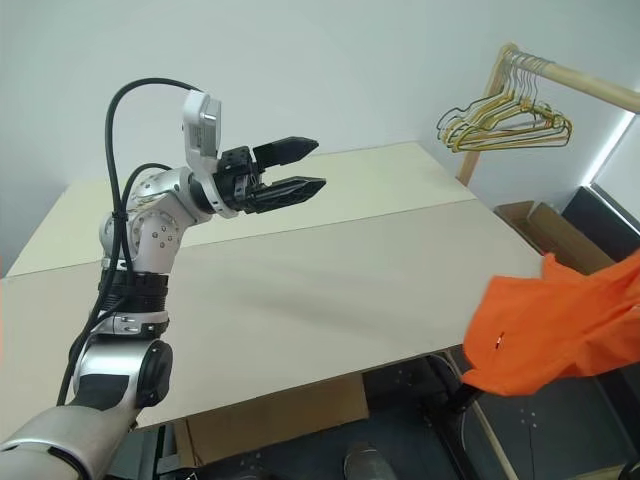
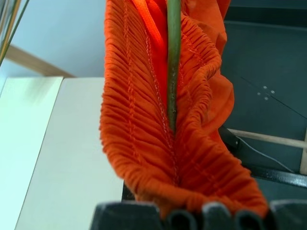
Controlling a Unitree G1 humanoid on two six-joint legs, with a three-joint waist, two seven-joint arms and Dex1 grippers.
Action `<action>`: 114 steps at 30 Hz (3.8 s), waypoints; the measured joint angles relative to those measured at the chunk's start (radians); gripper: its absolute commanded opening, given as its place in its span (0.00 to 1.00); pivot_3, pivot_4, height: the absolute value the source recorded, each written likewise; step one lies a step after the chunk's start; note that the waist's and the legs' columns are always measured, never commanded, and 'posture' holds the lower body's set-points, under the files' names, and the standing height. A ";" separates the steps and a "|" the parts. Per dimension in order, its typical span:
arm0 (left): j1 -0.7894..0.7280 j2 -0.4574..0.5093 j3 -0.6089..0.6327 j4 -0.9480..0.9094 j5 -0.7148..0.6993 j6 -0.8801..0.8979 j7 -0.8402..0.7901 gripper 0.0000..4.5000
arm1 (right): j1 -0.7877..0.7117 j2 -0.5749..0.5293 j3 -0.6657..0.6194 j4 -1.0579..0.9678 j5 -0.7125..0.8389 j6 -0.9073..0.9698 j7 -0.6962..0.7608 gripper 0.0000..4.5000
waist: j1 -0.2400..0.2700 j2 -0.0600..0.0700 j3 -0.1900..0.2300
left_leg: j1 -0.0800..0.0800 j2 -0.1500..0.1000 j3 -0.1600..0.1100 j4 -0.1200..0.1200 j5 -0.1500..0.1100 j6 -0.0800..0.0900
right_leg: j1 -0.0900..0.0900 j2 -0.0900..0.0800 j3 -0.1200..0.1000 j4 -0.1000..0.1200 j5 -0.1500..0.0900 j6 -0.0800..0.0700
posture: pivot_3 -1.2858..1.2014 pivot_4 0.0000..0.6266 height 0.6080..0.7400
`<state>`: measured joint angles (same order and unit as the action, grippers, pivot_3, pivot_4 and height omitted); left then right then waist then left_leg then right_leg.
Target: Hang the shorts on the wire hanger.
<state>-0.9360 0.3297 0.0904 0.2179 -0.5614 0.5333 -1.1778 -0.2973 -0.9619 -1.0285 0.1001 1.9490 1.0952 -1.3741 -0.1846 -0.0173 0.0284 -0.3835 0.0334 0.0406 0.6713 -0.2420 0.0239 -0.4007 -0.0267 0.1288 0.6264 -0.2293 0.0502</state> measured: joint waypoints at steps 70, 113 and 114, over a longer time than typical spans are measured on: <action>0.007 0.027 -0.028 -0.044 -0.069 0.038 0.000 1.00 | 0.323 -0.204 0.112 -0.203 -0.565 -0.061 0.123 0.99 | 0.002 0.003 0.000 | 0.003 -0.006 0.000 -0.005 0.000 0.000 | 0.010 0.002 0.025 -0.016 -0.004 0.007 | 0.47 0.00 1.00; 0.443 0.317 -0.088 -0.314 0.171 -0.113 0.108 1.00 | 0.063 0.093 1.010 -0.506 -1.457 -0.715 1.943 0.99 | 0.288 -0.010 0.004 | -0.019 -0.005 0.002 0.010 0.000 0.001 | -0.022 0.004 0.013 0.002 0.002 0.003 | 0.61 0.00 1.00; 0.443 0.320 -0.087 -0.319 0.169 -0.113 0.109 1.00 | 0.069 0.095 1.010 -0.507 -1.461 -0.715 1.944 0.99 | 0.288 -0.010 0.005 | -0.019 -0.005 0.003 0.010 0.000 0.000 | -0.022 0.004 0.013 0.002 -0.001 0.003 | 0.61 0.00 1.00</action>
<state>-0.4926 0.6501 0.0038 -0.1008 -0.3926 0.4206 -1.0689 -0.2287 -0.8665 -0.0189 -0.4065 0.4885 0.3804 0.5700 0.1034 -0.0277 0.0330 -0.4024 0.0285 0.0432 0.6812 -0.2417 0.0238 -0.4223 -0.0231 0.1418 0.6282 -0.2307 0.0530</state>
